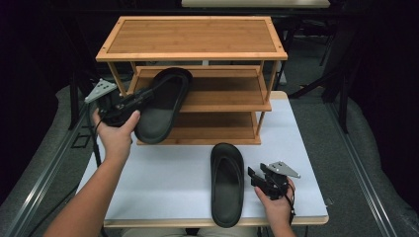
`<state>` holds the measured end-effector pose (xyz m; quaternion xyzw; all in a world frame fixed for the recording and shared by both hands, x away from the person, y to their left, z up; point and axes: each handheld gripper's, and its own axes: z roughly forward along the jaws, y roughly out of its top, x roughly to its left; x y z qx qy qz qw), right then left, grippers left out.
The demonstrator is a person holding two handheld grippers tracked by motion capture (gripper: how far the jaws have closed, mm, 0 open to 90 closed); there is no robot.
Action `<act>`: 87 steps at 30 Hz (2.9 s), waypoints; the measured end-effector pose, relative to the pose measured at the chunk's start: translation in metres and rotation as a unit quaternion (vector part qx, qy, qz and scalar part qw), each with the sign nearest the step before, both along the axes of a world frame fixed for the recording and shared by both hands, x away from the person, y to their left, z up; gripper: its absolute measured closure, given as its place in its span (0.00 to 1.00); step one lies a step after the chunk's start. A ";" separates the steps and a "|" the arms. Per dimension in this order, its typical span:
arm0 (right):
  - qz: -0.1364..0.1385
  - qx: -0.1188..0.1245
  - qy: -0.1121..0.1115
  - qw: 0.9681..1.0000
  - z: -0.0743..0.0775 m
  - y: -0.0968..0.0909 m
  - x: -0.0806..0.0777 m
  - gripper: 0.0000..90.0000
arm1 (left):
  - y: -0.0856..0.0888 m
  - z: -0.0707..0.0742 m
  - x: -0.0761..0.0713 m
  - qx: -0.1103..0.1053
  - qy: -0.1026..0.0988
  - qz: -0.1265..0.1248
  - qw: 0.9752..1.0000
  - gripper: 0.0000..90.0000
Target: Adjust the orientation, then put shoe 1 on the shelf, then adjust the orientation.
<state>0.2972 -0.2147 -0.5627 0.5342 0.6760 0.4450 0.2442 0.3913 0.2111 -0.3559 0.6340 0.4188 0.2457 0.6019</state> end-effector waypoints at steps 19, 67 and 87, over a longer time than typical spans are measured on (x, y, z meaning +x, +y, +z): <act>0.004 0.010 -0.002 1.000 0.000 -0.001 0.001 0.51 | -0.028 -0.027 0.061 -0.001 0.064 0.064 0.996 0.77; 0.054 -0.005 0.017 0.998 0.015 0.038 -0.053 0.58 | 0.081 -0.158 -0.094 0.038 0.070 -0.013 0.997 0.53; 0.051 -0.013 0.030 0.998 0.014 0.021 -0.047 0.80 | 0.071 -0.162 -0.088 0.055 0.073 -0.032 0.995 0.52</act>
